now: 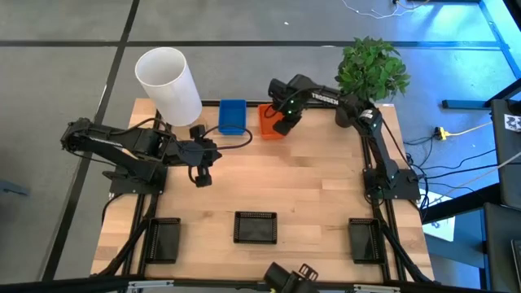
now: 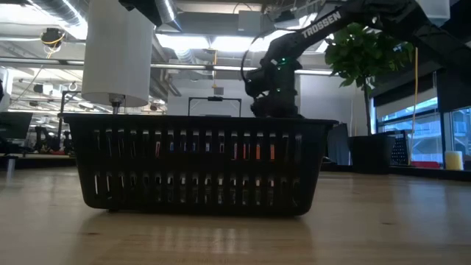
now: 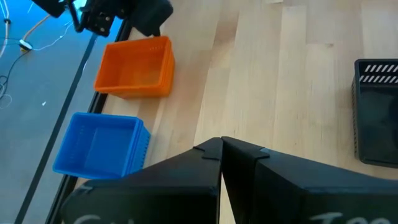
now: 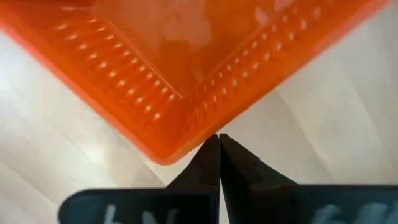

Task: Stack baskets by color
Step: Adjust the orange baskets on the table, then move the left black basket to the middle left of the table

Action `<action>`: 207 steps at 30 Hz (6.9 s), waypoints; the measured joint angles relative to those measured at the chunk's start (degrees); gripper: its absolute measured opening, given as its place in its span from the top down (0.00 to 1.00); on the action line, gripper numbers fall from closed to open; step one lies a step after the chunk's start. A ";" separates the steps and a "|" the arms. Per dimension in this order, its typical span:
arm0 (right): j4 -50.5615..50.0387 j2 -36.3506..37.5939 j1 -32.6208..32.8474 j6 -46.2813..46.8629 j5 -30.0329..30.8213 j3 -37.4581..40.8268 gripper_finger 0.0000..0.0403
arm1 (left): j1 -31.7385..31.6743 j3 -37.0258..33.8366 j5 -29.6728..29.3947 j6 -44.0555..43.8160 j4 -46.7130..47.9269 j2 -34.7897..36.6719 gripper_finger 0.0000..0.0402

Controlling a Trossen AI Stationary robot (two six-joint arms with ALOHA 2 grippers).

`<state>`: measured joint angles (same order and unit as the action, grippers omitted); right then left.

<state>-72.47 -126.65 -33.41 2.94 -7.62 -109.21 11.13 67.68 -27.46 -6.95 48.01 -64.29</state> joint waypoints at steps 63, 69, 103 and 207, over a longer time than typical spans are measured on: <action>4.09 23.43 34.75 4.29 6.04 -10.78 1.00 | 23.26 0.00 33.57 -49.42 28.06 -12.28 0.72; 4.12 23.58 37.43 4.28 5.99 -10.78 1.00 | 27.05 0.00 32.63 -49.00 28.04 -16.05 0.72; 3.72 23.58 39.72 5.77 1.75 -10.78 1.00 | 34.11 -8.14 33.14 -56.49 20.53 -25.77 0.72; -3.29 29.46 39.58 1.04 18.10 -10.80 1.00 | -25.59 -5.01 20.73 24.23 4.91 -31.32 1.00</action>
<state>-75.77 -97.19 6.17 3.99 10.49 -120.01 -14.46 62.67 -6.73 17.28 52.92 -95.61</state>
